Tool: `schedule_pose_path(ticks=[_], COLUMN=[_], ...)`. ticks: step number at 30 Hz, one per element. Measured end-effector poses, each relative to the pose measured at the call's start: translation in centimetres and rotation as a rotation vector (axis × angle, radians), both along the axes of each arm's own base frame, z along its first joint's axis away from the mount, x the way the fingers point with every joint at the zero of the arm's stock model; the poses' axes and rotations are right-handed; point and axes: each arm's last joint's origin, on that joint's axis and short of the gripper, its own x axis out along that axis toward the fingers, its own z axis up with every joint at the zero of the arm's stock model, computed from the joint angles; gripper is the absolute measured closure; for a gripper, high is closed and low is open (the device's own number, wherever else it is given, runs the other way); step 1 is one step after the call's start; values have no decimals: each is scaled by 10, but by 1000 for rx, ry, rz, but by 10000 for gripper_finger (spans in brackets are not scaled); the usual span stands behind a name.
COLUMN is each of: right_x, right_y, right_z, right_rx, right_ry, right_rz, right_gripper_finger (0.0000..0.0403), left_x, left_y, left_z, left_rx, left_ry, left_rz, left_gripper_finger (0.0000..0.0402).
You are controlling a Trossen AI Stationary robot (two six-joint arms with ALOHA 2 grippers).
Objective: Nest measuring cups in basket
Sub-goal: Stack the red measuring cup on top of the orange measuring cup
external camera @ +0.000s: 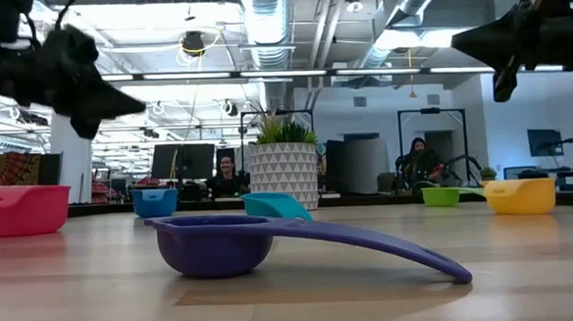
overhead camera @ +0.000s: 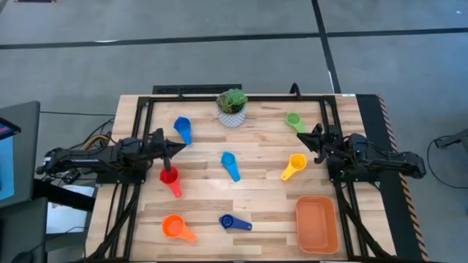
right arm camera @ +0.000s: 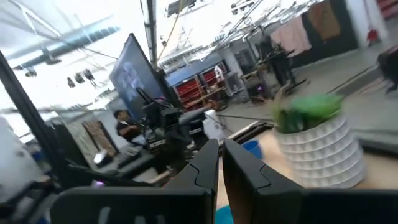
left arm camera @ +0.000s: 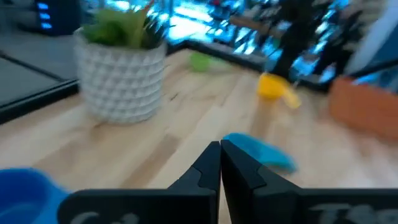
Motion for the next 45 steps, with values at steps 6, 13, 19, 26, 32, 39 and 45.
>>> schedule_pose_path(ticks=[6,13,19,26,32,39,45], right_x=[0,-2,-5,-8,-5,2,7], right_y=[6,9,4,-10,-14,-13,-14], right_z=[1,6,12,8,3,0,-4], right_rx=[66,-9,-217,-124,-138,-82,29], right_ry=[-27,-49,-20,32,82,86,79], right_rz=[-31,-90,-255,-503,-474,-398,-370], right_gripper_finger=[354,352,326,295,276,252,243], left_x=[-4,-8,-8,8,26,45,53], left_y=[-8,-8,-6,-2,-1,-4,-22], left_z=[12,14,14,19,16,21,52], left_rx=[-66,-65,-72,26,207,211,70], left_ry=[99,135,126,133,234,240,348], left_rz=[-59,97,151,247,261,217,-8], left_gripper_finger=[390,325,255,252,252,252,252])
